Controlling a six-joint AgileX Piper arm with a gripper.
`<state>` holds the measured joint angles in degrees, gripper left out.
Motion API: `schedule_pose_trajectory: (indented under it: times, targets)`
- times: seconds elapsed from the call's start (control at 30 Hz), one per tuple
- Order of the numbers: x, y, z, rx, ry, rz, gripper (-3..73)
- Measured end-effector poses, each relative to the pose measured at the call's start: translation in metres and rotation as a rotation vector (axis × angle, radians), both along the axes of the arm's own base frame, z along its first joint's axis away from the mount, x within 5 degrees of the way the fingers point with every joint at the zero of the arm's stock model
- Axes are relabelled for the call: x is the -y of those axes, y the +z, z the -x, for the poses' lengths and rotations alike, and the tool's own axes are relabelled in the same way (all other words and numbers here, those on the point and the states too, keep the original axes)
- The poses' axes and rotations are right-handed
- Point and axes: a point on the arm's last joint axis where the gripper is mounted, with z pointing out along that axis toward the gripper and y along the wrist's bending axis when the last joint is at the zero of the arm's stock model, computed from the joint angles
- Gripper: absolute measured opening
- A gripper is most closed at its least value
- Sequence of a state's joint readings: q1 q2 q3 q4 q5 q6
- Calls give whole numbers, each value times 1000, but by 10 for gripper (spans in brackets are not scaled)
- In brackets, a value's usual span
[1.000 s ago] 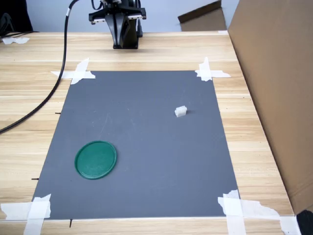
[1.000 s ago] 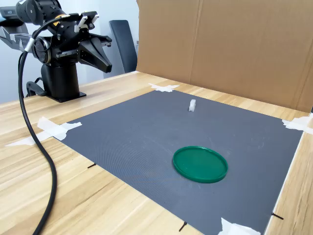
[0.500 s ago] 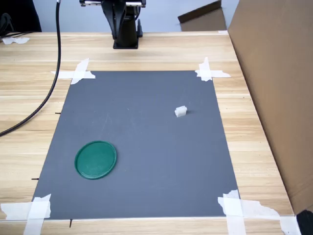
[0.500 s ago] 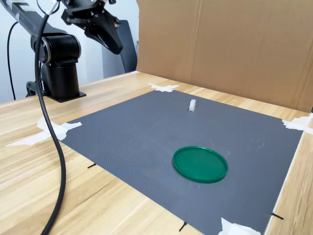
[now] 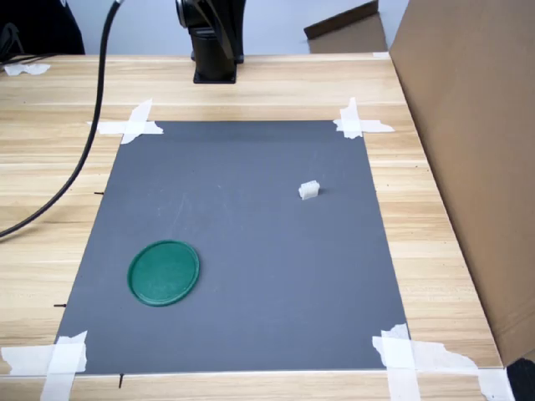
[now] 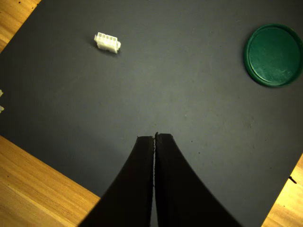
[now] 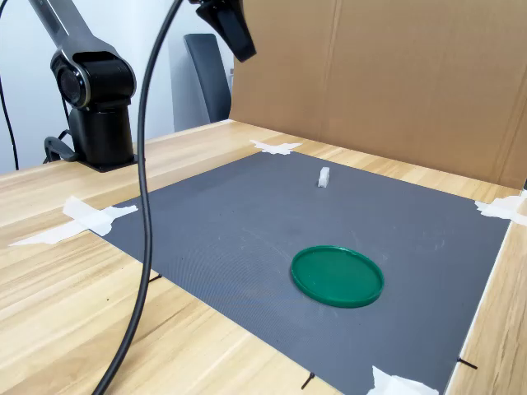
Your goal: Grasp a white terminal and put it in the green lid.
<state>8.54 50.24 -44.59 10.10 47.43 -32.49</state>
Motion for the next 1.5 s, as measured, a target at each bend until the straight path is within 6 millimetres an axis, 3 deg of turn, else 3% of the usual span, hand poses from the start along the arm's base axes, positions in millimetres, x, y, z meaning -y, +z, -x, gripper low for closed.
schedule_pose_trajectory:
  times: [0.07, 0.17, 0.2, 0.27, 0.43, 0.57, 0.7, 0.9, 0.93, 1.07, 1.2, 1.5]
  targets:
    - [-8, 11, -15, -44, 31, 31, -28]
    - [-8, 19, -20, -75, -18, 8, -28]
    - [-4, 40, -20, -87, -123, -8, -28]
    - [1, 54, -20, -85, -161, 20, -28]
    - [5, 69, -27, -140, -193, 91, -28]
    - [1, 86, -48, -151, -202, 99, -28]
    - [-2, 97, -56, -126, -154, 103, -28]
    - [-17, 96, -76, -145, -27, 115, -28]
    - [-28, 89, -85, -168, 23, 135, -28]
    - [-35, 83, -93, -185, 51, 157, -28]
    - [-55, 72, -113, -215, 115, 189, -28]
    - [-72, 67, -121, -234, 144, 146, -28]
